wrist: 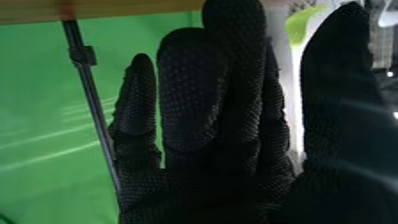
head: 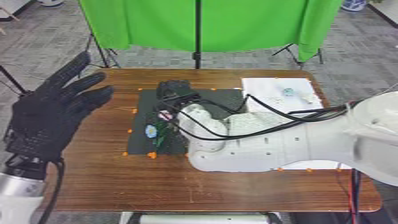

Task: Arrange flowers

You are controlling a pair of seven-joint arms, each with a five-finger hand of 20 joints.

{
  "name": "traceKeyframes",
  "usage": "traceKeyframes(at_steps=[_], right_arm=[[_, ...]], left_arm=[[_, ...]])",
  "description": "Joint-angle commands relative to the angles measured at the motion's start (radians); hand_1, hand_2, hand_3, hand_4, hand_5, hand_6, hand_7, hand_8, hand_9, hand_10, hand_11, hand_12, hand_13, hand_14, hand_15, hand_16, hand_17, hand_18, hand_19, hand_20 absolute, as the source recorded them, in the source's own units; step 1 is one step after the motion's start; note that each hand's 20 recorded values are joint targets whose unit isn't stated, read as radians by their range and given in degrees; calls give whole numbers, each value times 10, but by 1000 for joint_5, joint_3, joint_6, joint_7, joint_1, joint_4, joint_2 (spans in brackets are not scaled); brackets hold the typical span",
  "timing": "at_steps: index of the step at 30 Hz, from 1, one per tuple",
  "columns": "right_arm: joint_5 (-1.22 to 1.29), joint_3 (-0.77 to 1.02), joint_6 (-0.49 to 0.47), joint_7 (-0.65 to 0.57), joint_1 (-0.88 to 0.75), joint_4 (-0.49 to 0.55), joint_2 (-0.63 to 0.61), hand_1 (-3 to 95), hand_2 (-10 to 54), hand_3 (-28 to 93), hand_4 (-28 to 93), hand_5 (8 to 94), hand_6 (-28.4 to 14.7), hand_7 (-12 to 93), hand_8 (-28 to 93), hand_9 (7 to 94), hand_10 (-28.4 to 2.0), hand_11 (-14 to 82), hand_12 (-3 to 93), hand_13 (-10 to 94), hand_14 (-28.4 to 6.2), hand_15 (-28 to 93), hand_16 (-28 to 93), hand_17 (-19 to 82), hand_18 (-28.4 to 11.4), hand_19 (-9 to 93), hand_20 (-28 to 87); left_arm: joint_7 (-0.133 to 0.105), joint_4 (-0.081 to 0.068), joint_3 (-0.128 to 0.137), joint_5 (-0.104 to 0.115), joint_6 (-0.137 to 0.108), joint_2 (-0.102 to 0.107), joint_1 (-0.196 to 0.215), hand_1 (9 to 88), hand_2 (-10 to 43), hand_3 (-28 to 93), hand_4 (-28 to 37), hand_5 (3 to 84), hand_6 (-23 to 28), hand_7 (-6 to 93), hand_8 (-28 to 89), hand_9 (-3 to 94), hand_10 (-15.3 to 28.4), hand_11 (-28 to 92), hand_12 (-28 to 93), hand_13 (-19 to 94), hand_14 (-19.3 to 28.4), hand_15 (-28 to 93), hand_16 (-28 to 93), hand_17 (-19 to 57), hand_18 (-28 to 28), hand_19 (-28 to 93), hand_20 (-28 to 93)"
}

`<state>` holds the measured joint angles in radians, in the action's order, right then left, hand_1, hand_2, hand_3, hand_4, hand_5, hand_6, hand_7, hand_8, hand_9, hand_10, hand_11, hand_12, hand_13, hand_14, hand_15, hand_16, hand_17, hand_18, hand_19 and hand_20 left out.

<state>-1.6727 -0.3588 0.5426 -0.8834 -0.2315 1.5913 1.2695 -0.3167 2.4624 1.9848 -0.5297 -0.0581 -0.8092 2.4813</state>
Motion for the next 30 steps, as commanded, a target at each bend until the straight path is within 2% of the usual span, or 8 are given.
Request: traceKeyframes(at_steps=[1, 3, 6, 13, 19, 20, 26, 30], right_arm=[[-25, 231, -49, 36, -112, 134, -239, 390, -46, 591, -282, 592, 37, 160, -140, 840, -90, 241, 163, 758, -54, 627, 174, 238, -182, 796, 263], [-31, 316, -61, 21, -176, 179, -307, 322, -11, 738, -281, 576, 19, 152, -134, 816, -104, 241, 159, 746, -66, 626, 165, 239, -189, 797, 256], [-68, 479, -116, -7, -315, 240, -407, 311, -7, 771, -282, 566, 5, 145, -131, 789, -117, 241, 156, 729, -84, 630, 159, 240, -200, 797, 252], [-96, 812, -113, -103, -602, 321, -588, 304, -13, 747, -282, 536, -16, 124, -119, 754, -148, 232, 148, 711, -107, 633, 143, 259, -226, 802, 236], [-126, 1034, -136, -208, -800, 307, -644, 300, -17, 722, -263, 528, -36, 110, -109, 756, -162, 232, 142, 738, -111, 635, 128, 311, -243, 852, 136], [-136, 1048, -138, -239, -814, 304, -652, 301, -18, 720, -263, 527, -37, 110, -110, 759, -163, 232, 142, 742, -110, 634, 129, 320, -244, 861, 122], [-181, 1094, -143, -335, -884, 260, -691, 306, -27, 713, -260, 519, -51, 97, -107, 784, -169, 233, 142, 783, -101, 635, 136, 368, -252, 929, 19], [-173, 1113, -164, -354, -910, 231, -737, 309, -34, 711, -259, 501, -53, 95, -108, 789, -170, 232, 142, 790, -102, 631, 137, 373, -253, 931, 13]], left_arm=[[-29, 19, 24, 22, -75, -57, 104, 212, 67, 749, -283, 264, 48, 155, -108, 240, 179, 196, 122, 167, 263, 458, -63, -107, 244, 527, 342], [-19, 19, 26, 13, -75, -82, 107, 212, 67, 749, -283, 264, 48, 155, -108, 240, 179, 196, 122, 167, 264, 458, -63, -107, 244, 527, 342], [-2, 19, 15, 8, -76, -109, 104, 211, 68, 749, -283, 264, 48, 155, -109, 239, 179, 197, 123, 169, 265, 465, -62, -107, 244, 527, 342], [14, 20, 3, 5, -81, -124, 107, 210, 68, 750, -283, 263, 47, 156, -109, 239, 179, 198, 123, 171, 269, 479, -67, -107, 243, 527, 342], [-2, 21, -1, 18, -97, -106, 116, 210, 67, 751, -283, 263, 47, 157, -109, 239, 180, 199, 123, 171, 269, 481, -70, -106, 243, 528, 342], [-18, 21, 0, 25, -102, -94, 126, 210, 67, 751, -283, 263, 47, 157, -110, 239, 180, 199, 123, 171, 269, 481, -71, -106, 243, 528, 342], [-2, 17, -5, 22, -100, -99, 116, 210, 68, 750, -283, 263, 47, 157, -110, 239, 180, 199, 123, 170, 270, 481, -72, -106, 243, 528, 342], [16, -3, -19, 33, -92, -92, 89, 209, 68, 751, -283, 263, 48, 157, -110, 240, 180, 199, 123, 169, 269, 479, -72, -106, 243, 528, 342]])
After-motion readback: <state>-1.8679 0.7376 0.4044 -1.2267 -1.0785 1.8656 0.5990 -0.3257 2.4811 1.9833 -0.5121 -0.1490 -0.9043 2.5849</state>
